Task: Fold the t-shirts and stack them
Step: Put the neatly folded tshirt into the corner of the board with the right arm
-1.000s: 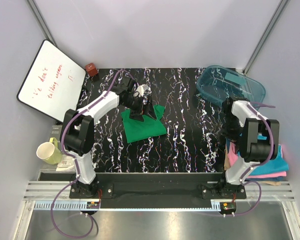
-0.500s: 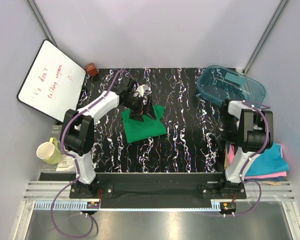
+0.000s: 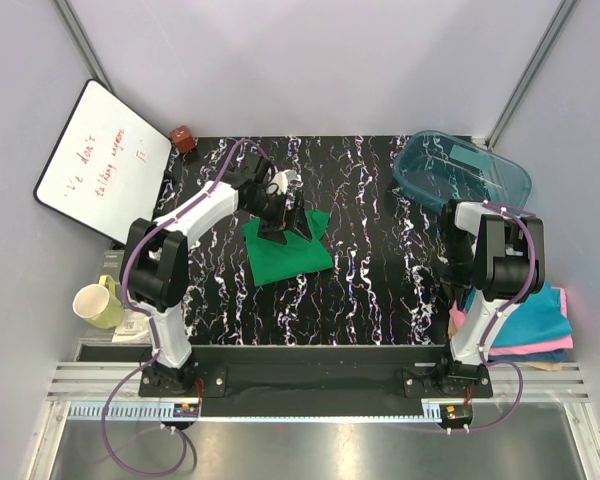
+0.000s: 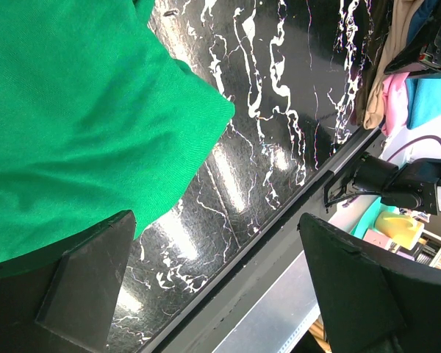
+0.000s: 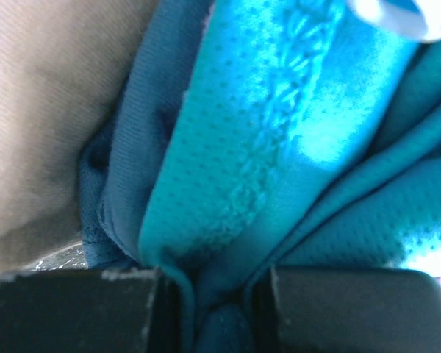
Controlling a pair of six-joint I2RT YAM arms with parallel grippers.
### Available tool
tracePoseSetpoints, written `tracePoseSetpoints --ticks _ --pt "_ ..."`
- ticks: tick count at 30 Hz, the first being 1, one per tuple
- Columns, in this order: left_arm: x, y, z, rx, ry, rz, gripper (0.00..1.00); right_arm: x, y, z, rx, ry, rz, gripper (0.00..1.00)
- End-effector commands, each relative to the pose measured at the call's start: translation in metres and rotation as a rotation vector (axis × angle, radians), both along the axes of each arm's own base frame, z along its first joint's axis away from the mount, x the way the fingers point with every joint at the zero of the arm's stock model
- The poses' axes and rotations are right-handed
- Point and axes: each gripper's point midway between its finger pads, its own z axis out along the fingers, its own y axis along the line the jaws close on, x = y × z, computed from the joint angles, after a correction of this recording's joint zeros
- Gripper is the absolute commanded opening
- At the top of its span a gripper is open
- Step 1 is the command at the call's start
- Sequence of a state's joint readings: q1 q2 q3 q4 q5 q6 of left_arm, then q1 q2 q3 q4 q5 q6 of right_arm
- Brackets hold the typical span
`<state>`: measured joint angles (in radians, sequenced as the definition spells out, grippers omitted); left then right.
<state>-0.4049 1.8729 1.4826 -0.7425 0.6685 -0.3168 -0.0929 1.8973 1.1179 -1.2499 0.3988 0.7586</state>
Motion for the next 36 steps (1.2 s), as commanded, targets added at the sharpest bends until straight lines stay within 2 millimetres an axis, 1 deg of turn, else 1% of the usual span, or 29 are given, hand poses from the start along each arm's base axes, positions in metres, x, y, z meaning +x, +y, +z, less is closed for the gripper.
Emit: tracePoseSetpoints --ticks 1,7,11,15,19,20,22,23,27,29,31,32,33,34,35,36 --pt "0.009 -0.003 0.025 -0.020 -0.087 -0.009 0.99 0.014 0.007 -0.016 0.051 -0.077 -0.026 0.00" --pt "0.010 -0.002 0.024 -0.016 -0.084 -0.008 0.99 0.025 0.009 -0.005 0.072 -0.141 -0.002 0.00" --pt "0.010 -0.002 0.024 -0.014 -0.084 -0.008 0.99 0.033 0.017 -0.003 0.125 -0.172 0.003 0.00" --pt "0.009 -0.001 0.022 -0.009 -0.081 -0.008 0.99 0.047 0.031 0.003 0.157 -0.207 0.047 0.00" --pt "0.009 -0.001 0.021 -0.006 -0.082 -0.008 0.99 0.061 0.055 0.008 0.176 -0.214 0.127 0.00" --pt "0.008 0.000 0.021 -0.006 -0.082 -0.008 0.99 0.064 0.067 0.008 0.188 -0.213 0.163 0.00" --pt "0.008 0.000 0.021 -0.004 -0.082 -0.008 0.99 0.074 0.082 0.008 0.205 -0.222 0.189 0.00" --pt "0.008 0.000 0.022 -0.005 -0.083 -0.007 0.99 0.080 0.100 0.010 0.226 -0.235 0.231 0.00" --pt "0.008 0.000 0.024 -0.006 -0.085 -0.006 0.99 0.083 0.130 0.002 0.249 -0.212 0.237 0.00" --pt "0.008 0.000 0.025 -0.006 -0.090 -0.006 0.99 0.084 0.133 0.002 0.246 -0.216 0.230 0.02" --pt "0.008 0.001 0.026 -0.004 -0.090 -0.007 0.99 0.084 0.134 0.005 0.243 -0.224 0.236 0.12" --pt "0.008 0.001 0.026 -0.005 -0.092 -0.008 0.99 0.085 0.134 0.012 0.247 -0.240 0.247 0.18" --pt "0.008 0.001 0.026 -0.003 -0.093 -0.007 0.99 0.087 0.135 0.017 0.252 -0.257 0.252 0.31" --pt "0.007 0.001 0.025 -0.002 -0.090 -0.007 0.99 0.089 0.136 0.024 0.253 -0.276 0.264 0.57" --pt "0.007 0.001 0.024 -0.001 -0.087 -0.007 0.99 0.094 0.136 0.043 0.257 -0.334 0.277 0.67" --pt "0.007 0.001 0.023 0.001 -0.086 -0.006 0.99 0.097 0.138 0.054 0.260 -0.368 0.293 0.75"
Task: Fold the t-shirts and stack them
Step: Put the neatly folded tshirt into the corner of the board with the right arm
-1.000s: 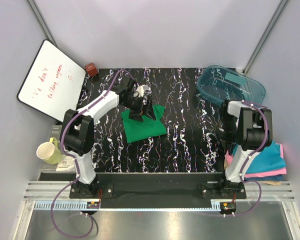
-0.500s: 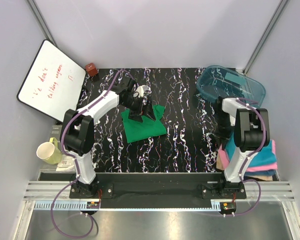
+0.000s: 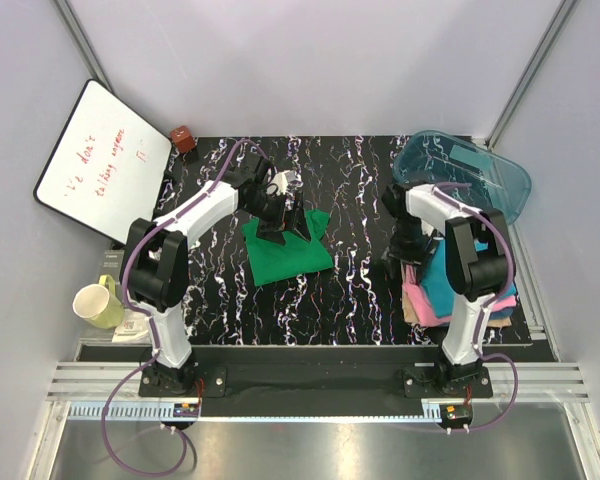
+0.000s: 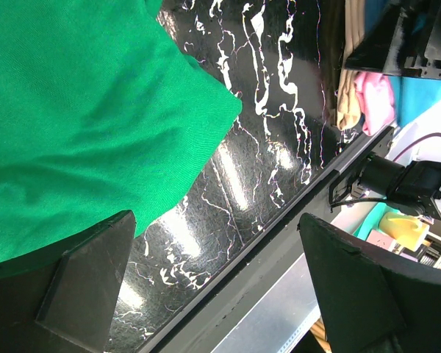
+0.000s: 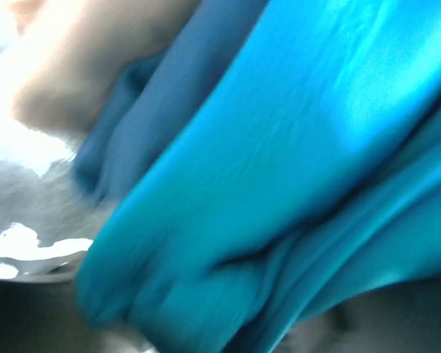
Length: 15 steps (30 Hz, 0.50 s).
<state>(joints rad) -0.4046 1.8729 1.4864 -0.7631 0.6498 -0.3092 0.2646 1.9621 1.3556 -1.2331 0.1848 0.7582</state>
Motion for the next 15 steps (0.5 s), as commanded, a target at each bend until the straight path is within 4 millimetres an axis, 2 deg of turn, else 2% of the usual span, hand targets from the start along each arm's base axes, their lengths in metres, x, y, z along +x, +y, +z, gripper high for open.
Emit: tracePoseSetpoints --ticks 1,2,3,4,6,7,10,12,13,15 --pt "0.008 -0.002 0.024 -0.019 -0.089 -0.011 0.99 0.035 0.017 0.072 0.093 -0.275 0.020 0.88" --pt "0.008 -0.002 0.024 -0.018 -0.089 -0.010 0.99 0.037 0.017 0.086 0.100 -0.306 0.035 0.99" --pt "0.007 -0.002 0.023 -0.017 -0.085 -0.009 0.99 0.042 0.016 0.100 0.096 -0.351 0.051 1.00" --pt "0.008 -0.001 0.023 -0.015 -0.087 -0.009 0.99 0.051 0.016 0.128 0.111 -0.440 0.076 1.00" --pt "0.007 -0.001 0.021 -0.013 -0.084 -0.010 0.99 0.059 0.007 0.153 0.071 -0.518 0.102 1.00" --pt "0.007 -0.001 0.021 -0.013 -0.082 -0.010 0.99 0.067 0.004 0.174 0.056 -0.578 0.110 1.00" --pt "0.006 0.000 0.020 -0.010 -0.082 -0.012 0.99 0.067 -0.024 0.194 -0.092 -0.598 0.105 1.00" --pt "0.006 0.000 0.020 -0.011 -0.081 -0.014 0.99 0.060 -0.049 0.196 -0.222 -0.570 0.099 1.00" --pt "0.006 0.000 0.020 -0.011 -0.081 -0.014 0.99 0.050 -0.064 0.190 -0.271 -0.525 0.059 1.00" --pt "0.005 0.000 0.021 -0.011 -0.084 -0.015 0.99 0.041 -0.085 0.185 -0.299 -0.508 -0.018 0.97"
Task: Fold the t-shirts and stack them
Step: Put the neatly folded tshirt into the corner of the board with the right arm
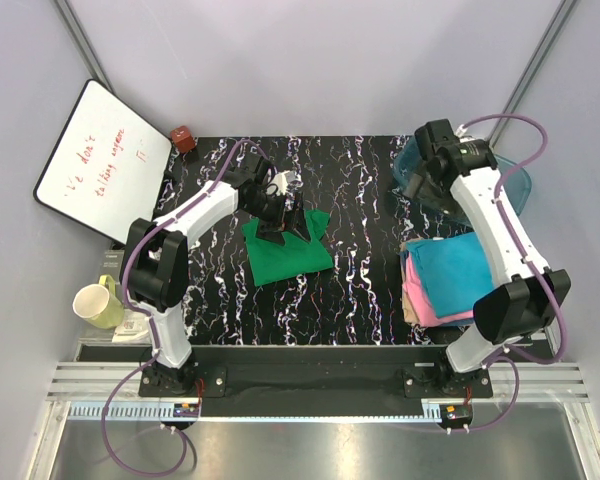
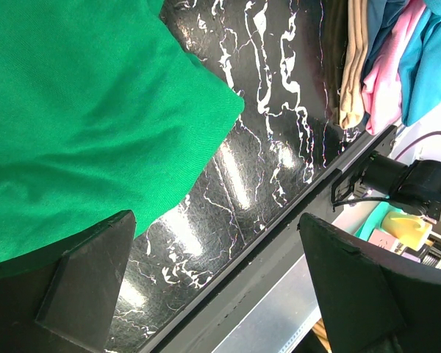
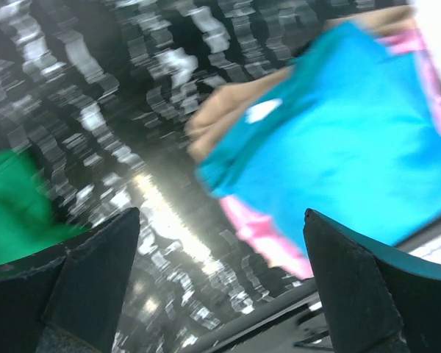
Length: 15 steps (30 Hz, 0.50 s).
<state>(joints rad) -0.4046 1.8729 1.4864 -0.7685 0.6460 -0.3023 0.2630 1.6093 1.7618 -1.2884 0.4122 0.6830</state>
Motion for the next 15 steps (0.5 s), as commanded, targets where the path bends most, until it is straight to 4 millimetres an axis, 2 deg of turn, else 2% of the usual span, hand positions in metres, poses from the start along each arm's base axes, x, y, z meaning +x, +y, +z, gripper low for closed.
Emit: tracePoseSetpoints --ticks 1,2,3,5,9,12,15 --pt "0.006 -0.001 0.022 -0.015 -0.081 -0.011 0.99 -0.055 -0.073 -0.028 -0.177 0.198 -0.221 0.94" --pt "0.006 -0.001 0.022 -0.016 -0.084 -0.011 0.99 -0.063 -0.098 -0.033 -0.139 0.201 -0.324 0.91" --pt "0.005 0.000 0.022 -0.014 -0.083 -0.010 0.99 -0.069 -0.098 -0.040 -0.072 0.204 -0.344 0.88" --pt "0.005 0.000 0.023 -0.016 -0.086 -0.010 0.99 -0.092 -0.134 -0.055 -0.020 0.190 -0.496 0.88" --pt "0.003 0.000 0.023 -0.017 -0.085 -0.013 0.99 -0.132 -0.167 -0.085 0.008 0.295 -0.639 0.89" --pt "0.003 0.000 0.022 -0.016 -0.084 -0.015 0.99 -0.145 -0.185 -0.093 0.007 0.348 -0.713 0.88" --pt "0.001 0.001 0.023 -0.017 -0.086 -0.015 0.99 -0.146 -0.199 -0.097 -0.024 0.366 -0.741 0.83"
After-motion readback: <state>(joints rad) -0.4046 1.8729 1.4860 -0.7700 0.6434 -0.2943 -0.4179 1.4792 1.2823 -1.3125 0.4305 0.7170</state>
